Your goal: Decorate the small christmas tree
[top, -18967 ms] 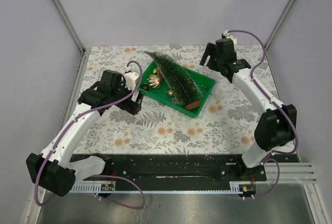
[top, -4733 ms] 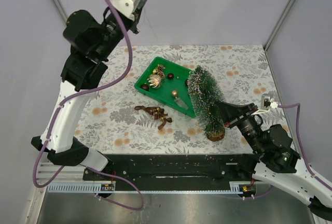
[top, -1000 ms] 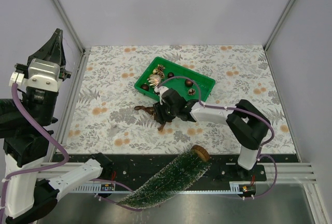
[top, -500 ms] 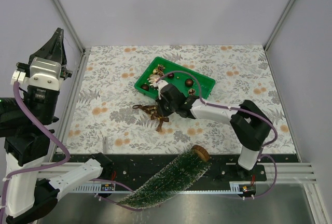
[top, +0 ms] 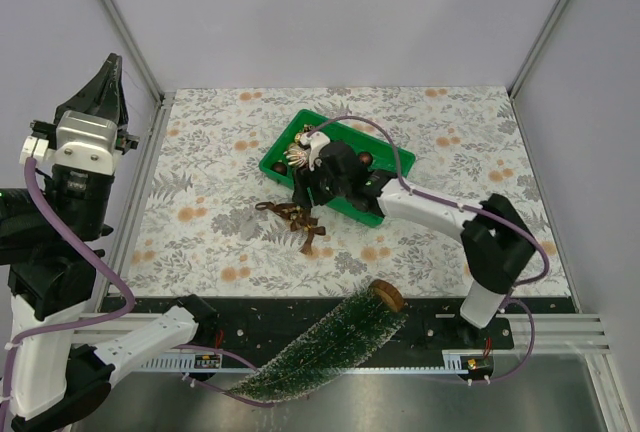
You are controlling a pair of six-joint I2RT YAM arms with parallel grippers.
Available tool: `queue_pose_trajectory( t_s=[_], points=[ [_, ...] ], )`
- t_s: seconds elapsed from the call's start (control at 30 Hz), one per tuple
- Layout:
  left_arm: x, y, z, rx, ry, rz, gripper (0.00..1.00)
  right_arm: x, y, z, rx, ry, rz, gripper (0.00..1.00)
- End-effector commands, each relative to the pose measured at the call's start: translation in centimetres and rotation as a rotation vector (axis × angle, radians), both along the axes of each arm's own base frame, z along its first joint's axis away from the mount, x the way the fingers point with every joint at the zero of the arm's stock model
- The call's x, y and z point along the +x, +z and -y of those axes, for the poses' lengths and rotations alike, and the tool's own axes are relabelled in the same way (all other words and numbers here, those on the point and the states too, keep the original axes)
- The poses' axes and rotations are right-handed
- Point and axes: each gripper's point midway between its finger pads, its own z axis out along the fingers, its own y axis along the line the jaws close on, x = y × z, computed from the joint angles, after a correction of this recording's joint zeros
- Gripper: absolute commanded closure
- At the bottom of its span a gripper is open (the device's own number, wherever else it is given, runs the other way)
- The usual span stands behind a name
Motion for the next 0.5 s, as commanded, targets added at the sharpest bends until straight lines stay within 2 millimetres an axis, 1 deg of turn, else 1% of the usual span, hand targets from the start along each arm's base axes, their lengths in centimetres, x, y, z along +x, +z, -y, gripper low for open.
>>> queue_pose_trajectory(
  t_s=[0.0, 0.1, 0.23, 0.3, 0.47],
  points=[
    [-0.6, 1.0, -0.9, -0.032, 0.022, 0.036, 0.95, -1.9, -5.9, -0.9, -0.048, 0.059, -0.170, 0.29],
    [-0.7, 1.2, -1.0, -0.032, 0.023, 0.041, 0.95, -1.8, -7.7, -1.2, -0.066, 0.054, -0.203, 0.27],
    [-0.7, 1.2, -0.9, -0.036, 0.018, 0.041, 0.95, -1.0, -9.8, -1.4, -0.120, 0.032, -0.228, 0.27],
    [-0.6, 1.2, -0.8, -0.035, 0.018, 0.040, 0.95, -0.7, -11.3, -1.4, -0.154, 0.022, -0.244, 0.27],
    [-0.7, 1.1, -0.9, -0.032, 0.022, 0.041, 0.95, 0.2, -12.5, -1.6, -0.177, 0.006, -0.242, 0.29]
  ],
)
